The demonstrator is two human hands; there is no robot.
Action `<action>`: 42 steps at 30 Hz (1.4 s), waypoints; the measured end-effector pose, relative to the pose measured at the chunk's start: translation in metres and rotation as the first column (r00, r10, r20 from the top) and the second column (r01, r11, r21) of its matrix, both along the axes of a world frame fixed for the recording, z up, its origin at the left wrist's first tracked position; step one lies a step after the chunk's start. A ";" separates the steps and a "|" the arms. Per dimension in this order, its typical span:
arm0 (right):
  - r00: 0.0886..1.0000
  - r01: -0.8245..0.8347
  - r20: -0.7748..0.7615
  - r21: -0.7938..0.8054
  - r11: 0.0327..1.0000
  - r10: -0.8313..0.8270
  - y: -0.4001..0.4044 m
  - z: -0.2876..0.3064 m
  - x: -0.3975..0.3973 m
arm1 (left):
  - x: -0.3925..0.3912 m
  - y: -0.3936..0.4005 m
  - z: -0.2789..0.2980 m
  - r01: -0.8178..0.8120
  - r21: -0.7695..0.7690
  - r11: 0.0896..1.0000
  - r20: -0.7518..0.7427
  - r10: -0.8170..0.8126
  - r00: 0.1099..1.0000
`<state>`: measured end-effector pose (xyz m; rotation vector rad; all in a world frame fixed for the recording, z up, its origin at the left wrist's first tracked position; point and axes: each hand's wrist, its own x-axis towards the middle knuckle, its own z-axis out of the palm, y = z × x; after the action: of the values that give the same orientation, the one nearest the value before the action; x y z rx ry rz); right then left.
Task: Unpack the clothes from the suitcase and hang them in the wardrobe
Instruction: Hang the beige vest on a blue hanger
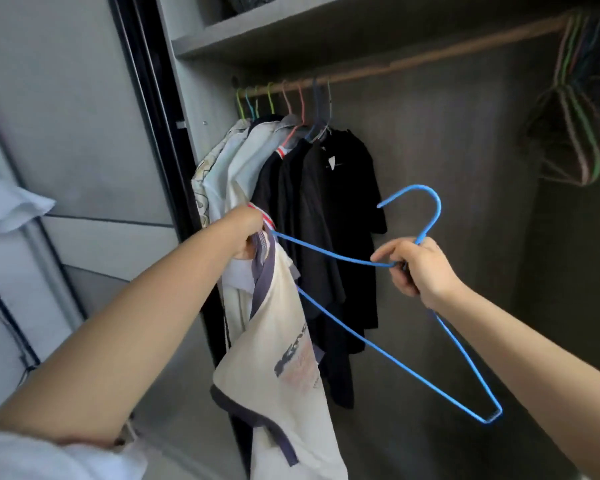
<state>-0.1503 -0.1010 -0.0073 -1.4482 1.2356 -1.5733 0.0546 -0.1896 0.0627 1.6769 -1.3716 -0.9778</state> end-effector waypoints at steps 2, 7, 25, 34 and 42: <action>0.998 -0.026 -0.063 -0.011 1.000 0.025 0.012 0.008 0.005 | 0.011 0.015 -0.006 -0.061 0.002 0.998 -0.098 0.061 0.993; 0.995 -0.073 -0.076 -0.037 0.997 0.070 0.042 0.024 0.019 | 0.051 0.044 -0.024 -0.226 -0.140 0.964 -0.072 0.218 0.973; 0.953 -0.248 -0.158 0.090 0.965 0.259 0.081 0.039 0.086 | 0.124 0.093 -0.006 -0.033 -0.188 0.982 0.846 0.178 0.502; 0.968 -0.215 -0.138 -0.017 0.976 0.211 0.071 0.017 0.134 | 0.100 0.106 -0.006 0.163 -0.171 0.972 0.739 0.017 0.673; 0.945 -0.141 0.268 -0.178 0.974 0.186 0.068 0.023 0.126 | 0.102 0.131 0.006 0.470 -0.361 0.805 0.874 0.117 0.472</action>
<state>-0.0239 -0.0328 0.0160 -1.3259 0.8203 -1.7221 0.1565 -0.0589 0.0686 1.5584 -2.2657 0.3850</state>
